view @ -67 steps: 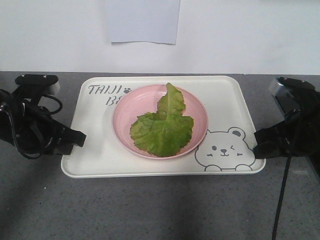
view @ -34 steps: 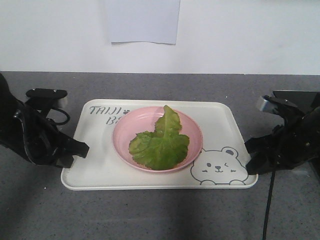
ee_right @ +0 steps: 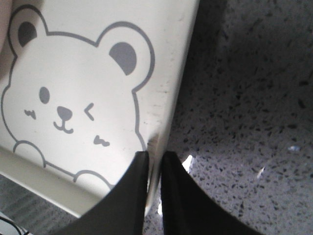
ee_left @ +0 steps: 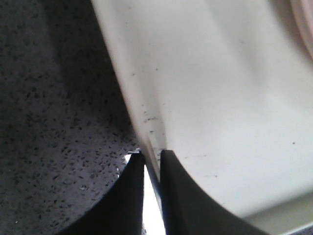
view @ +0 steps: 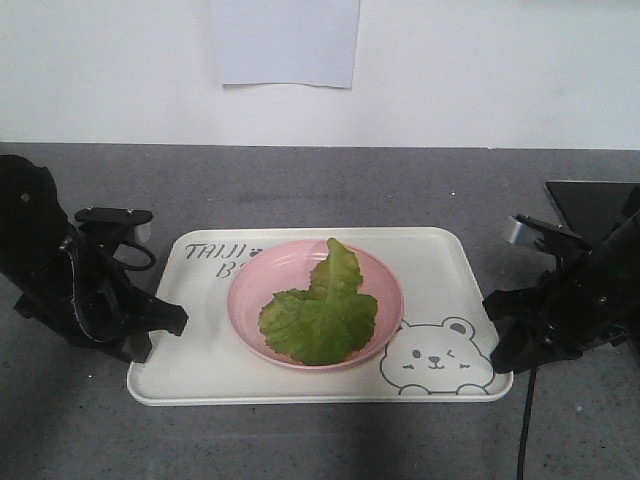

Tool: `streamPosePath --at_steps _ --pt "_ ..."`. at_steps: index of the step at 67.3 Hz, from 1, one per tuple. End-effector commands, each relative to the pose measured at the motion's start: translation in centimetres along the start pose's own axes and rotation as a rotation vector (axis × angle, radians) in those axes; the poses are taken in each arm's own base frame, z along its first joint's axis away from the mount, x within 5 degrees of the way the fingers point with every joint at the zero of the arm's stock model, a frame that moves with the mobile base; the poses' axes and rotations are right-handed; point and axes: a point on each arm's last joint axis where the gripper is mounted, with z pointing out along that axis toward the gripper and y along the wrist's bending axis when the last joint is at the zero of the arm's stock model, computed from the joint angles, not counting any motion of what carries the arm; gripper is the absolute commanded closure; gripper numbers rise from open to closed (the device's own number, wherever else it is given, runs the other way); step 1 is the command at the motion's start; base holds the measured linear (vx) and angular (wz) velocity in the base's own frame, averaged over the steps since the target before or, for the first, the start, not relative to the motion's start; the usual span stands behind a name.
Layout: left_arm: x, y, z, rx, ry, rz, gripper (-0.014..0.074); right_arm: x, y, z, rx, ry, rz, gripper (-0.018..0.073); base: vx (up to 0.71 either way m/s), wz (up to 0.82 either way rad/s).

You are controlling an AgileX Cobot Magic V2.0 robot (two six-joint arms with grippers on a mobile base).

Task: Transfer vegetables to tray and serve
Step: 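Lower the tray onto the new counter with both grippers, then open both grippers and withdraw them outward from the tray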

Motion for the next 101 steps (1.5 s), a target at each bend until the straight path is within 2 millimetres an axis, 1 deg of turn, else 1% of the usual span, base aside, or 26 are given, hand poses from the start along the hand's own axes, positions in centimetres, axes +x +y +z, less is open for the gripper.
streamPosePath --at_steps 1,9,16,32,38,47,53,58,67,74,81,86,87,93,101 --pt "-0.3 -0.8 -1.7 0.031 -0.070 0.028 0.0595 0.4 1.3 -1.4 -0.046 0.011 -0.046 0.0530 0.00 0.00" --pt "-0.3 -0.8 -1.7 0.031 -0.066 0.028 0.0562 0.5 1.3 -1.4 -0.050 0.024 -0.039 0.0484 0.00 0.00" --pt "-0.2 -0.8 -1.7 0.031 -0.061 0.027 0.0504 0.6 1.2 -1.4 -0.042 0.029 -0.033 0.0429 0.00 0.00" --pt "0.0 -0.8 -1.7 0.031 -0.042 0.028 0.0297 0.7 0.8 -1.4 0.003 0.046 -0.022 0.0285 0.00 0.00" --pt "0.0 -0.8 -1.7 0.032 -0.033 0.029 0.0245 0.7 0.7 -1.4 0.012 0.049 -0.025 0.0239 0.00 0.00" --pt "0.2 -0.8 -2.2 0.019 -0.048 0.043 0.0214 1.0 1.0 -2.0 0.028 0.043 -0.045 0.0222 0.00 0.00" --pt "0.4 -0.7 -3.2 0.001 -0.086 0.058 0.0216 1.5 1.5 -2.9 0.033 0.014 -0.062 0.0225 0.00 0.00" --pt "0.8 -0.7 -4.3 -0.017 -0.132 0.074 0.0216 2.0 2.0 -3.8 0.044 -0.019 -0.080 0.0233 0.00 0.00" --pt "1.8 -0.6 -6.6 -0.054 -0.204 0.101 0.0216 3.1 3.2 -5.6 0.090 -0.089 -0.127 0.0256 0.00 0.00" --pt "2.9 -0.4 -8.3 -0.087 -0.247 0.118 0.0216 4.4 4.7 -6.9 0.166 -0.137 -0.175 0.0278 0.00 0.00" --pt "4.3 -0.1 -9.6 -0.122 -0.319 0.115 0.0216 5.9 6.2 -8.1 0.269 -0.181 -0.235 0.0293 0.00 0.00" --pt "5.4 0.3 -9.9 -0.150 -0.364 0.098 0.0216 7.0 6.9 -8.8 0.326 -0.232 -0.254 0.0295 0.00 0.00" --pt "5.7 0.4 -10.0 -0.156 -0.376 0.094 0.0216 7.5 7.2 -9.0 0.338 -0.252 -0.263 0.0295 0.00 0.00" --pt "7.4 0.9 -10.5 -0.197 -0.444 0.080 0.0216 9.1 7.2 -9.7 0.387 -0.357 -0.256 0.0295 0.00 0.00" --pt "9.7 1.6 -11.3 -0.249 -0.544 0.103 0.0216 11.8 7.0 -10.1 0.408 -0.505 -0.268 0.0295 0.00 0.00"
